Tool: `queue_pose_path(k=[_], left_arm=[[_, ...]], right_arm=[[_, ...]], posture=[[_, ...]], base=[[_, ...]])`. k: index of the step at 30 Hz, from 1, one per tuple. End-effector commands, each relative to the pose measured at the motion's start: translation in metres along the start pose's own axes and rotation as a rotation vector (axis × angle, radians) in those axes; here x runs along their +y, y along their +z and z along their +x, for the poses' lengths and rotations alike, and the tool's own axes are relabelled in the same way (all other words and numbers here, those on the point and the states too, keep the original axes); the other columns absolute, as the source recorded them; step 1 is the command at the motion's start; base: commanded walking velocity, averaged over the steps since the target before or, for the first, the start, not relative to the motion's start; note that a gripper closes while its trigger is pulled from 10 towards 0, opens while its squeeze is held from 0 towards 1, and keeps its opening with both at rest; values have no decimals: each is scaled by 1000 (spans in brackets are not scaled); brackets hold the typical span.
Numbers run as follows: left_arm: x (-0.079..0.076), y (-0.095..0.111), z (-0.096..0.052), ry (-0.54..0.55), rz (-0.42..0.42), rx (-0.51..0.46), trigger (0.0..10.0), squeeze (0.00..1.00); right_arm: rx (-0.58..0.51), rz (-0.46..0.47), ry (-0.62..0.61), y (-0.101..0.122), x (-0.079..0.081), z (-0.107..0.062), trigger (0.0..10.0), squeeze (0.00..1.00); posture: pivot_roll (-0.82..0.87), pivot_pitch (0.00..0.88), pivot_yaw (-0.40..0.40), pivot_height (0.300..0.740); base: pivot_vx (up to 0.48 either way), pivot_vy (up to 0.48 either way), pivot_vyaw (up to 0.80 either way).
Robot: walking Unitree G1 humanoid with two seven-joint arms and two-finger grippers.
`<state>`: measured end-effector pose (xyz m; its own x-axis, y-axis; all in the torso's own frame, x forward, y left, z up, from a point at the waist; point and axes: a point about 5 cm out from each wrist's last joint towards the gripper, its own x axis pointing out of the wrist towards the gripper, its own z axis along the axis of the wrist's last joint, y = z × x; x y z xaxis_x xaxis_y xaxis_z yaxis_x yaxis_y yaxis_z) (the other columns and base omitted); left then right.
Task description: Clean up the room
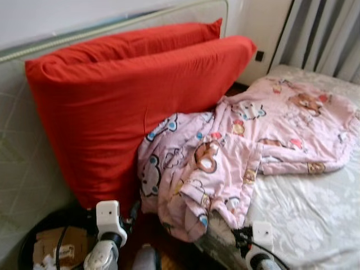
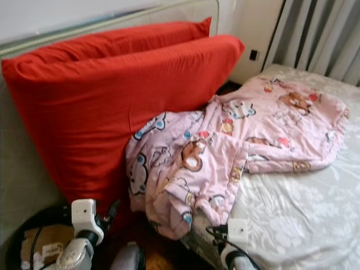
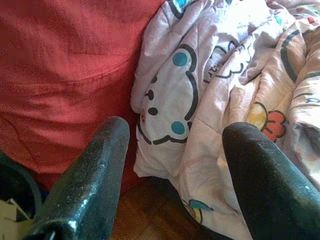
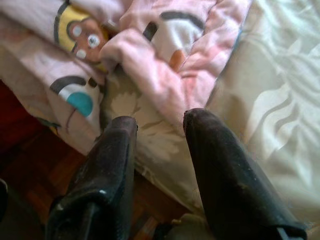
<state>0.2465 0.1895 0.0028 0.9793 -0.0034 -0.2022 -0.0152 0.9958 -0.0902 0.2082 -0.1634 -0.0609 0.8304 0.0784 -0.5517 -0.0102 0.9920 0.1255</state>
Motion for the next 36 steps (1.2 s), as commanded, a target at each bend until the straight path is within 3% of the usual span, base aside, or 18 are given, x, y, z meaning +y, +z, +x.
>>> queue_pose_path(k=[1,18,21,36], left_arm=[[1,1,1,2,-6,-2,10000,0],[3,4,2,1,-1,-6,10000,0],[3,4,2,-4,-3,-6,10000,0],[2,4,2,-17,-5,-2,10000,0]], right_arm=[[-15,6,4,2,2,1,10000,0],[-9,-46,43,4,5,2,10000,0],[-3,-58,57,3,6,2,10000,0],[8,-40,31,1,5,1,10000,0]], posture=[[37,38,9,634],[41,48,12,634],[41,49,12,634],[42,49,14,634]], base=[[0,0,0],[0,0,34],[255,0,698],[296,0,0]])
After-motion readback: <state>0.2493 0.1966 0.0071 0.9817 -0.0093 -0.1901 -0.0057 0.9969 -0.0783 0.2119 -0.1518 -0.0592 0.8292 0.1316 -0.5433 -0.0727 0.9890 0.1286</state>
